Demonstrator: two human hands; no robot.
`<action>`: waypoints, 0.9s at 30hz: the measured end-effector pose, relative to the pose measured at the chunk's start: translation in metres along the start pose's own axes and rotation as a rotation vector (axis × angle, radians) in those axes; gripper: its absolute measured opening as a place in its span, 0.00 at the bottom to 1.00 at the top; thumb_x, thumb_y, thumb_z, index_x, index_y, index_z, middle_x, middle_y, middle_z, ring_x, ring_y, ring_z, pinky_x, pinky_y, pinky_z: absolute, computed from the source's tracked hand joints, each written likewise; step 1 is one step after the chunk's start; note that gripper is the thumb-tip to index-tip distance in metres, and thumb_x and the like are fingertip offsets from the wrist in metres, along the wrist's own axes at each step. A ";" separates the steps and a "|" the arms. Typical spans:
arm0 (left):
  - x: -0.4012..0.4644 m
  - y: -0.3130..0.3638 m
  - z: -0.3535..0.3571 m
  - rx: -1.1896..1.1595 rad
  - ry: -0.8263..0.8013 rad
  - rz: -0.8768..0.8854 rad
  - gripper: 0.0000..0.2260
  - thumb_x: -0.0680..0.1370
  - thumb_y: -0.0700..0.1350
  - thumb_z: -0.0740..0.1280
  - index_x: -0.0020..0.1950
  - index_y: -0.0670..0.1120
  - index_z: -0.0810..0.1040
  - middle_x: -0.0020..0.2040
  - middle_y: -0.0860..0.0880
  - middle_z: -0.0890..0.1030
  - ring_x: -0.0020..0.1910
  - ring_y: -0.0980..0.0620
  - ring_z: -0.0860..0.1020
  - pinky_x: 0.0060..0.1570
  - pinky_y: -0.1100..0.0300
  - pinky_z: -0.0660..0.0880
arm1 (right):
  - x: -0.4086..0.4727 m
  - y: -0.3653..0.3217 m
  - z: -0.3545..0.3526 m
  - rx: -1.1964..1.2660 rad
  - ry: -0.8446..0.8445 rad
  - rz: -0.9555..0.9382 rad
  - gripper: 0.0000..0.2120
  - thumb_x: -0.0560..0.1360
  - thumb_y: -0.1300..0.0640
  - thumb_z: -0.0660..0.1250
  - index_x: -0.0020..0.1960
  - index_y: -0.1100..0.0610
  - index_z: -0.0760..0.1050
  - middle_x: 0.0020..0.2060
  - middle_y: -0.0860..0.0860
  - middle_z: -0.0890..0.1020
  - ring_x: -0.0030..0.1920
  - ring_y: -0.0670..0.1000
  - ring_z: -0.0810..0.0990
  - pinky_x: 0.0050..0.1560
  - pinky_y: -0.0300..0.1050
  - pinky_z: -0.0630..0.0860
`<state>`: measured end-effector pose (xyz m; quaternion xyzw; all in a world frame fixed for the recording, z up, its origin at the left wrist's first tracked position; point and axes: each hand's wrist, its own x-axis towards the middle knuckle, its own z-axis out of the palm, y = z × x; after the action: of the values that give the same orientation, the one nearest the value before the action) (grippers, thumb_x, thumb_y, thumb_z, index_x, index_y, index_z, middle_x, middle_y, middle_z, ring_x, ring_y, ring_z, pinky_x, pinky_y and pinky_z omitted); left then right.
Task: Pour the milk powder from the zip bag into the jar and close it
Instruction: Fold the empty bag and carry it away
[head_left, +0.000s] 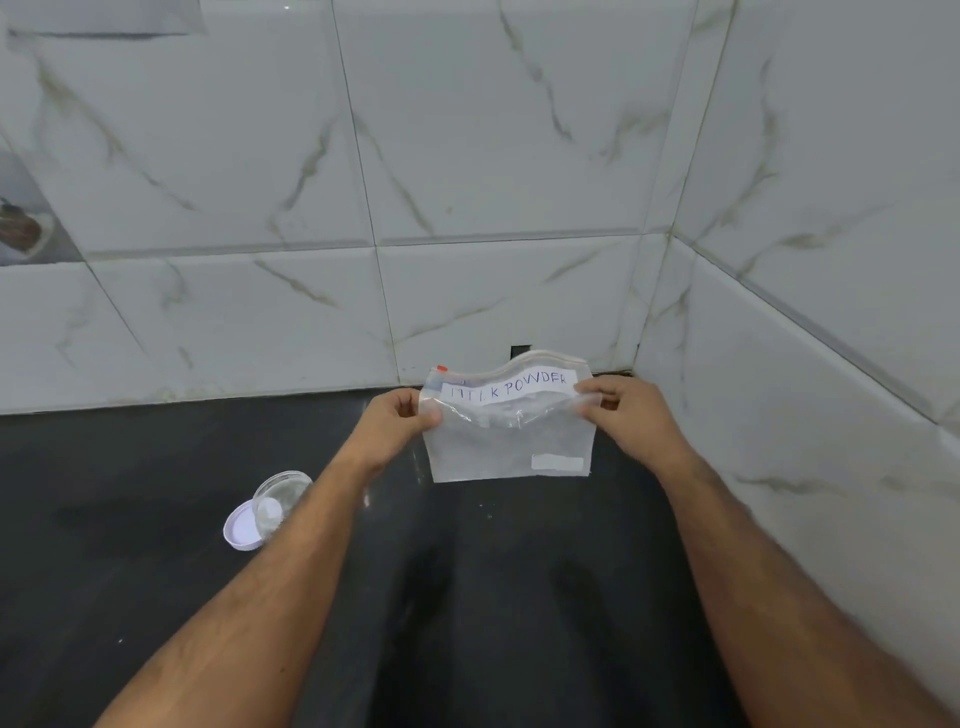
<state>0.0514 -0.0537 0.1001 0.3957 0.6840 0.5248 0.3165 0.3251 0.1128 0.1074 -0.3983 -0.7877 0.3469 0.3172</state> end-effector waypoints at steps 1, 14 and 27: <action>0.000 0.002 -0.001 0.046 -0.016 -0.004 0.02 0.75 0.37 0.73 0.47 0.42 0.82 0.43 0.47 0.86 0.40 0.57 0.80 0.49 0.59 0.77 | -0.002 -0.002 -0.003 -0.064 0.019 -0.024 0.11 0.73 0.61 0.73 0.56 0.55 0.85 0.49 0.47 0.87 0.49 0.48 0.84 0.58 0.47 0.80; -0.038 0.009 0.015 0.167 -0.039 0.029 0.08 0.75 0.46 0.75 0.42 0.43 0.79 0.37 0.46 0.79 0.32 0.52 0.72 0.32 0.59 0.69 | -0.098 -0.029 -0.016 -0.480 0.335 0.017 0.09 0.78 0.55 0.68 0.54 0.49 0.86 0.45 0.51 0.87 0.46 0.57 0.83 0.42 0.47 0.75; -0.149 -0.002 0.031 -0.205 -0.357 -0.102 0.16 0.79 0.58 0.66 0.53 0.45 0.77 0.52 0.49 0.86 0.47 0.51 0.87 0.40 0.54 0.84 | -0.280 -0.062 0.009 0.180 0.697 0.342 0.09 0.77 0.65 0.67 0.51 0.56 0.84 0.43 0.54 0.88 0.42 0.49 0.87 0.40 0.47 0.84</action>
<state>0.1493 -0.1695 0.0931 0.4131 0.5792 0.4965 0.4974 0.4273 -0.1552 0.0894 -0.5880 -0.5217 0.3063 0.5369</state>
